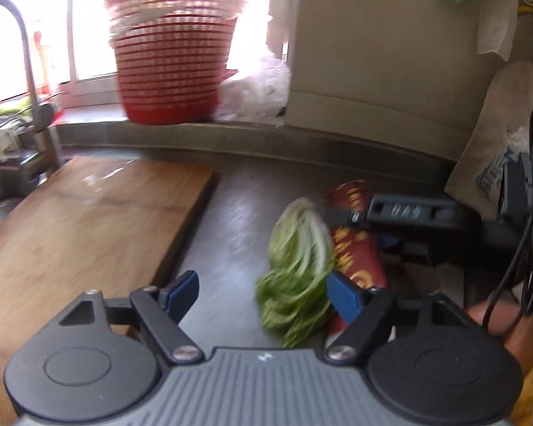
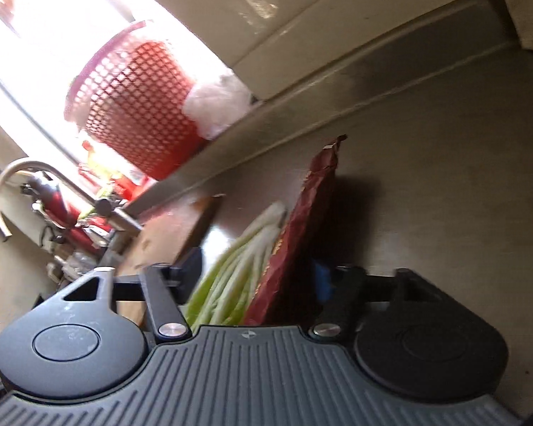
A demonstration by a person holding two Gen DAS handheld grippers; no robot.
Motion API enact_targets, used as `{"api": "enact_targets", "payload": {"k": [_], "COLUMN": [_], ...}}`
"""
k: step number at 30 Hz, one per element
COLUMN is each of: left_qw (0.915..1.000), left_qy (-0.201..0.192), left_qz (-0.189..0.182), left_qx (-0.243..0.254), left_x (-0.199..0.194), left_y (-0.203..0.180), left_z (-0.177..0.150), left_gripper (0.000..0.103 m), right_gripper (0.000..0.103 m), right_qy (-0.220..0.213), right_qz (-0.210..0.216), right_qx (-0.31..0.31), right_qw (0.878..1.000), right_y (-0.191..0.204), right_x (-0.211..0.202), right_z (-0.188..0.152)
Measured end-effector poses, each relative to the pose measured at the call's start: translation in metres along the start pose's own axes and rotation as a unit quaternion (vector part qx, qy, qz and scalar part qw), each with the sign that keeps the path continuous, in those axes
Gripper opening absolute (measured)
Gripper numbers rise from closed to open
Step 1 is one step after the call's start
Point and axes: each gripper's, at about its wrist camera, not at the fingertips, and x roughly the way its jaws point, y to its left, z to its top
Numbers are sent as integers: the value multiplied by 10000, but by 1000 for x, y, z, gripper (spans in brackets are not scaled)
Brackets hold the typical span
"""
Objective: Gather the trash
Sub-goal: 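Grasp the pale cabbage leaf with the left tool while the right tool grasps the red snack wrapper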
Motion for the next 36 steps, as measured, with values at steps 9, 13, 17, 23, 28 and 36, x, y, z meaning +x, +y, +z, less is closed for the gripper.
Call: {"api": "enact_targets", "payload": {"k": [9, 13, 17, 23, 28, 36], "left_qw": [9985, 9977, 9980, 9982, 9978, 9982], "left_qy": [233, 380, 372, 274, 215, 166], "left_qz": [-428, -510, -416, -366, -563, -582], "left_qx": [254, 249, 312, 384, 264, 18], "left_x": [58, 78, 87, 90, 85, 81], "left_y": [-14, -17, -21, -24, -23, -22], "left_z": [13, 14, 10, 10, 8, 4], "left_gripper": [68, 65, 63, 60, 32, 14], "right_gripper": [21, 19, 19, 20, 24, 28], "right_qy": [-115, -144, -169, -149, -110, -20], "right_qz": [-294, -361, -365, -359, -336, -337], "right_qx": [-46, -69, 7, 42, 94, -42], "right_qw": [9995, 9992, 9992, 9992, 9993, 9994], "right_y": [-9, -8, -10, -9, -9, -4], "right_x": [-8, -8, -9, -10, -9, -6], "right_z": [-1, 0, 2, 1, 1, 0]}}
